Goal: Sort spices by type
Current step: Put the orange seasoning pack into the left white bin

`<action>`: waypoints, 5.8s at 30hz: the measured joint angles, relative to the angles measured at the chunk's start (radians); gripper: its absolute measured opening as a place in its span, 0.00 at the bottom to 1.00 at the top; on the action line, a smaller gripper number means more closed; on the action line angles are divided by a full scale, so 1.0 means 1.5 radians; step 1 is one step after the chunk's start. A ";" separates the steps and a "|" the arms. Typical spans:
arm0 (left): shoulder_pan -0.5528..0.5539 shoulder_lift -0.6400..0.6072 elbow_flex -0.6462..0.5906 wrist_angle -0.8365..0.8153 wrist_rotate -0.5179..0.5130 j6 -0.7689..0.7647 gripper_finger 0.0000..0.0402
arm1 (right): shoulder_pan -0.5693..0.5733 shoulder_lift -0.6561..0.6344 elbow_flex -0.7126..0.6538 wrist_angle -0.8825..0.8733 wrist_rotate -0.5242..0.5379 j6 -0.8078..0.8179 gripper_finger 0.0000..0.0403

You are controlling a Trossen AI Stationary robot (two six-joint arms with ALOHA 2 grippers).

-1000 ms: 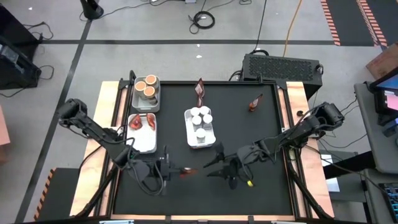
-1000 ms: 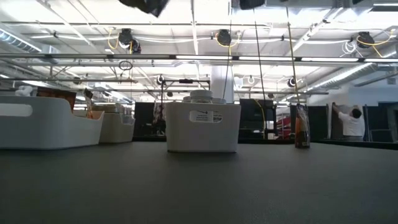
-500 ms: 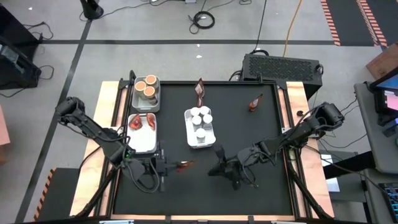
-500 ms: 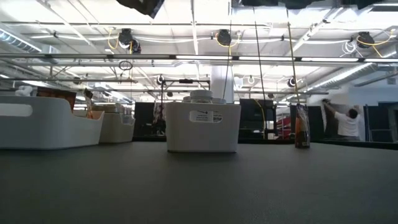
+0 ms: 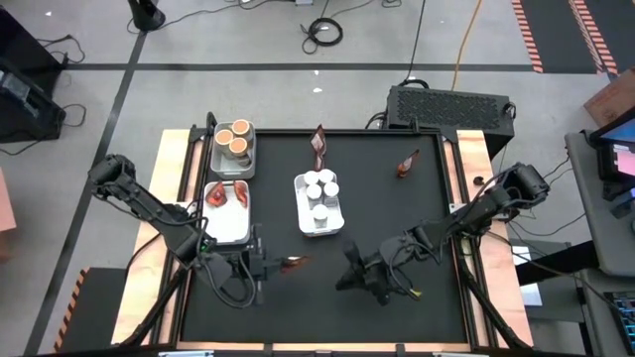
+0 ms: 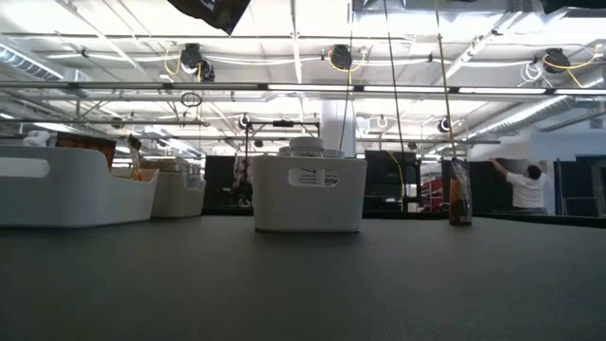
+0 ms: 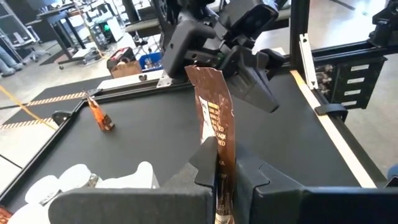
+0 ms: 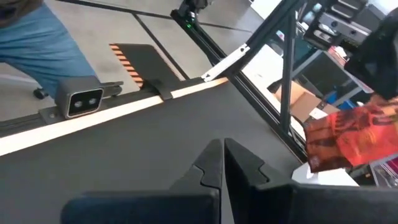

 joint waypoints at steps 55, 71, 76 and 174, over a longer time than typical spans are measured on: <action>0.095 -0.213 0.046 -0.589 -0.321 -0.548 0.02 | -0.097 0.001 0.000 0.060 0.060 0.324 0.36; 0.235 -0.257 -0.002 -0.943 -0.018 -0.819 0.02 | -0.107 0.001 0.000 0.042 0.060 0.367 0.36; 0.154 -0.257 -0.074 -0.924 -0.054 -0.944 0.02 | -0.116 0.001 0.000 0.028 0.060 0.366 0.36; 0.013 -0.046 0.148 -1.004 -0.185 -0.985 0.63 | -0.154 0.000 0.001 0.005 0.061 0.367 0.36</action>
